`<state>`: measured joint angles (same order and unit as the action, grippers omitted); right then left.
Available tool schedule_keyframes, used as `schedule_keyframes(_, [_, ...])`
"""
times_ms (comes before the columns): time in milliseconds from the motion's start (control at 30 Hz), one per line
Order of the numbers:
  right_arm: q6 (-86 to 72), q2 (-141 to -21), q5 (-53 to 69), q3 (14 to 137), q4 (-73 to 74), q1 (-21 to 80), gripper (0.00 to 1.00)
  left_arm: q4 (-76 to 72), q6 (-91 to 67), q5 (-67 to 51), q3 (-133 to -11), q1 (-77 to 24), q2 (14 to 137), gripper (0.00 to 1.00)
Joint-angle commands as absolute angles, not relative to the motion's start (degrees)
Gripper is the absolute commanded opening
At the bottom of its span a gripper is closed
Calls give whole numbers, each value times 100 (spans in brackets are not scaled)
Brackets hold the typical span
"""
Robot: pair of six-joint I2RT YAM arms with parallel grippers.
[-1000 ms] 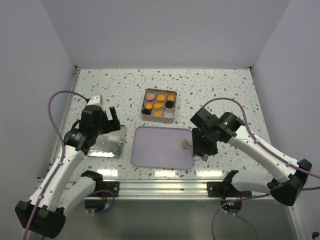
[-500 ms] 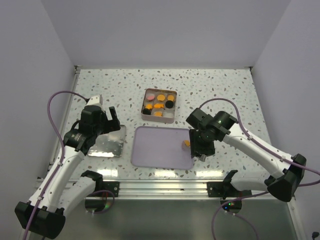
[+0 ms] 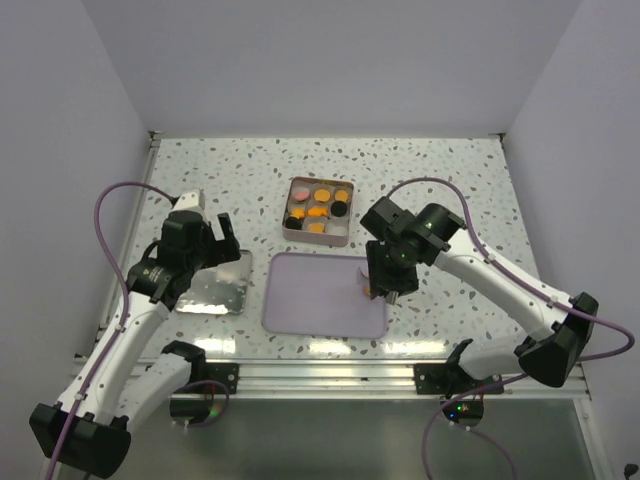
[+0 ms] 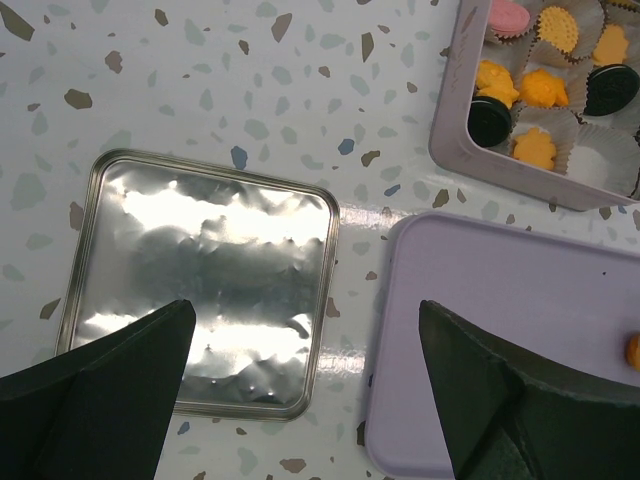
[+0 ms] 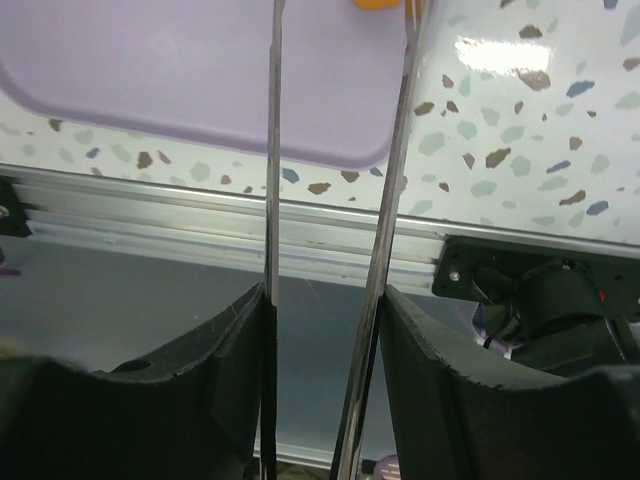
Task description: Pack the cookies
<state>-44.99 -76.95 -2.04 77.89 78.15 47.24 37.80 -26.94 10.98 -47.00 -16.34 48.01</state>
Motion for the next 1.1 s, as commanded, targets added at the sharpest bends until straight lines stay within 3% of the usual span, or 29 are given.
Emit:
schedule_keyframes(0, [-4333, -7822, -430, 8349, 8376, 4764, 49, 3586, -2689, 1195, -4702, -1679, 4737, 100])
schedule_keyframes(867, [-4359, -7559, -62, 7286, 7805, 4764, 49, 3604, -2689, 1195, -4685, -1670, 4728, 100])
schedule_keyframes(1067, [-4324, -7655, -18, 7286, 7743, 4755, 42, 3604, -2698, 1195, -4693, -1670, 4729, 99])
